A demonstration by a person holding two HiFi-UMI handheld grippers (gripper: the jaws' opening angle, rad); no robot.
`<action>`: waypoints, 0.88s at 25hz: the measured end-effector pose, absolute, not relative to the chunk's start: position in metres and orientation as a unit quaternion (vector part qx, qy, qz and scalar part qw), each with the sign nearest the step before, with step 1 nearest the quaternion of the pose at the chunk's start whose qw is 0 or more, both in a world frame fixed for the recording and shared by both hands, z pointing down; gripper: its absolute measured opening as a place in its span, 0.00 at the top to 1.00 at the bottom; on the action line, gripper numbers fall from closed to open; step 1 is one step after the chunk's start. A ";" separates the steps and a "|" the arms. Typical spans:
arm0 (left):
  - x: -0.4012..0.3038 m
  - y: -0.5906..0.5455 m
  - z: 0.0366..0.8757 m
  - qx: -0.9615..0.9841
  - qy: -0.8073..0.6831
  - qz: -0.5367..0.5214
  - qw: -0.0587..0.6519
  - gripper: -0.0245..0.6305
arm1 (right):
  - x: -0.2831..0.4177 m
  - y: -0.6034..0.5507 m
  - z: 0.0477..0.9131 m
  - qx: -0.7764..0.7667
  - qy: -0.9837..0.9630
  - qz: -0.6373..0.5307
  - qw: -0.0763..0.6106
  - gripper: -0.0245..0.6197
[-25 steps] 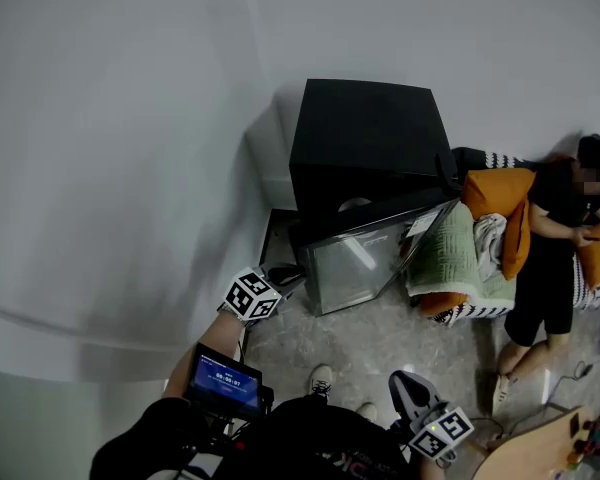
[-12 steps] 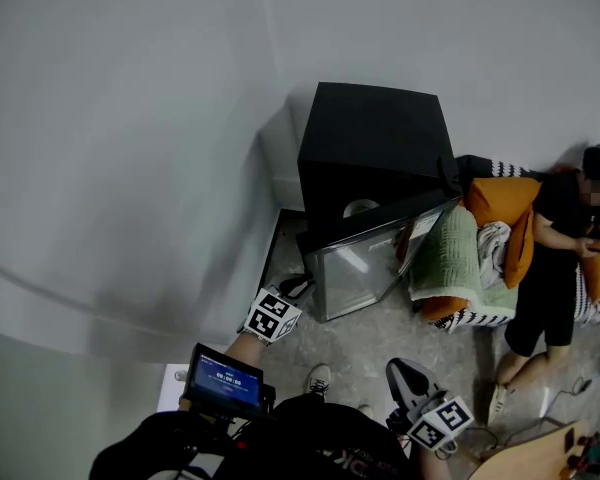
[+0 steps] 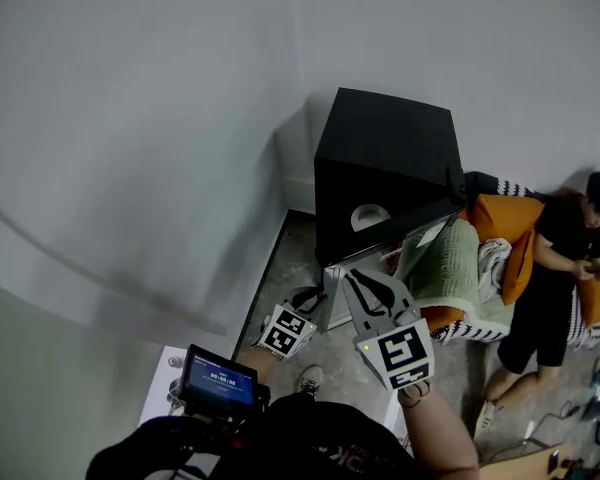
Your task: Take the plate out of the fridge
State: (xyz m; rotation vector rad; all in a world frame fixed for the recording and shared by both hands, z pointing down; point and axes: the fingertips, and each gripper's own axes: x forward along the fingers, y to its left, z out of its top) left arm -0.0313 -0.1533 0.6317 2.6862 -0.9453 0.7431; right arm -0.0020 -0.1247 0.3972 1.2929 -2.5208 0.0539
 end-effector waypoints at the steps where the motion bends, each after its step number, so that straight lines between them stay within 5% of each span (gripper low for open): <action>1: -0.030 -0.149 0.630 0.908 -0.322 0.250 0.101 0.87 | -0.015 -0.138 0.395 0.444 -0.880 0.010 0.170 0.90; 10: -0.034 -0.094 0.648 0.916 -0.283 0.263 0.104 0.87 | -0.039 -0.229 0.451 0.447 -0.783 0.011 0.431 0.92; 17: -0.073 -0.077 0.655 0.904 -0.317 0.243 0.155 0.87 | -0.033 -0.257 0.464 0.391 -0.776 0.183 0.460 0.96; 22: -0.084 -0.075 0.645 0.905 -0.321 0.222 0.170 0.87 | -0.026 -0.223 0.468 0.328 -0.776 0.199 0.501 0.96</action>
